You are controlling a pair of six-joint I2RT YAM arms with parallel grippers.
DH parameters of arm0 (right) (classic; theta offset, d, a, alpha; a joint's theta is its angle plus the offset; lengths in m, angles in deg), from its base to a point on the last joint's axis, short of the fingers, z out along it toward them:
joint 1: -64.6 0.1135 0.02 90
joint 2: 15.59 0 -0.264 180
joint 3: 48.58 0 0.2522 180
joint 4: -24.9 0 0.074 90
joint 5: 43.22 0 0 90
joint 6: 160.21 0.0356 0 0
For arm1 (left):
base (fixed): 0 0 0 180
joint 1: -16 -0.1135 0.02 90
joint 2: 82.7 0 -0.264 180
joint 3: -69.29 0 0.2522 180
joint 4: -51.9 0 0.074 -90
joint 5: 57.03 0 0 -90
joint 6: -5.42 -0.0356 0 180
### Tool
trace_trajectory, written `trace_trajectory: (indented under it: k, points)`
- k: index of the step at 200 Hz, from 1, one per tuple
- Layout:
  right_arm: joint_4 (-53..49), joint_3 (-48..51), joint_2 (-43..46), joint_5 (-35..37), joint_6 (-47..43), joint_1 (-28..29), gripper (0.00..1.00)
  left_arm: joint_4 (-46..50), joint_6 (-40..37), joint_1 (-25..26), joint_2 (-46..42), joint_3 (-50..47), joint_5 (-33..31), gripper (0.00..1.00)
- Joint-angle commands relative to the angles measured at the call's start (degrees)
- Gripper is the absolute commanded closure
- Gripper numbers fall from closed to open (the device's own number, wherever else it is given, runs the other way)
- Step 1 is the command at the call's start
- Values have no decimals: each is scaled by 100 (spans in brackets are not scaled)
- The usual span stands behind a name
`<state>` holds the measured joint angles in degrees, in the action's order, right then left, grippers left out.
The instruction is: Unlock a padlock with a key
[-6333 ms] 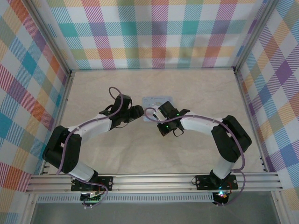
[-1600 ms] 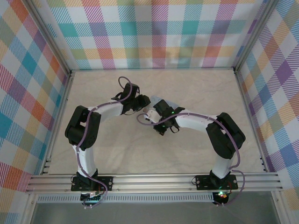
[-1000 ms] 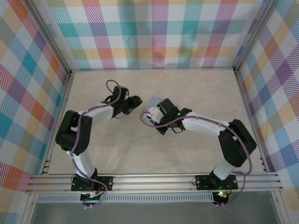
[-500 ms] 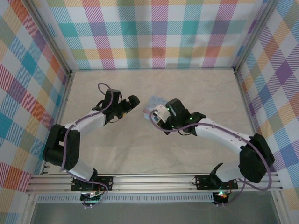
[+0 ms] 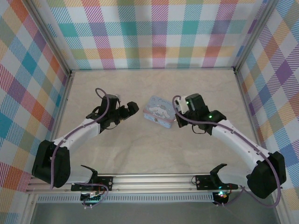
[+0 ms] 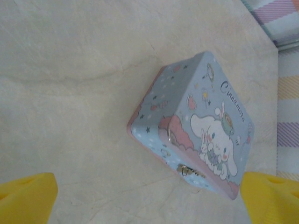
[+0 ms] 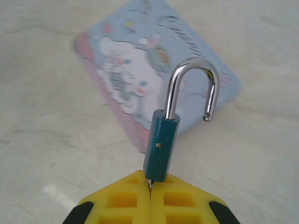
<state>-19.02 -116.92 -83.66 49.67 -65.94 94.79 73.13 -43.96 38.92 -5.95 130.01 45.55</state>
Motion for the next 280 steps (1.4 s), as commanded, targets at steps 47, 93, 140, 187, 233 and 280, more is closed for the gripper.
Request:
trace_trajectory:
  k: [47,93,140,187,233,280]
  points:
    - [-1284,-443,-644,882,928,-1247,100,62,-138,574,111,47,-233,0]
    - [-1110,-553,-1556,925,962,-1729,100,75,-240,745,222,150,-291,0]
    - [-986,-837,-2673,953,970,-1842,100,-55,-186,767,248,-17,-291,0]
    - [-960,-1088,-3151,928,997,-1849,100,-83,-160,774,152,-158,-362,0]
    - [-936,-1195,-3423,890,1045,-1849,91,-109,-125,767,122,-215,-378,0]
    - [-957,-1243,-3234,750,1075,-1842,76,-30,-125,767,48,-220,-449,0]
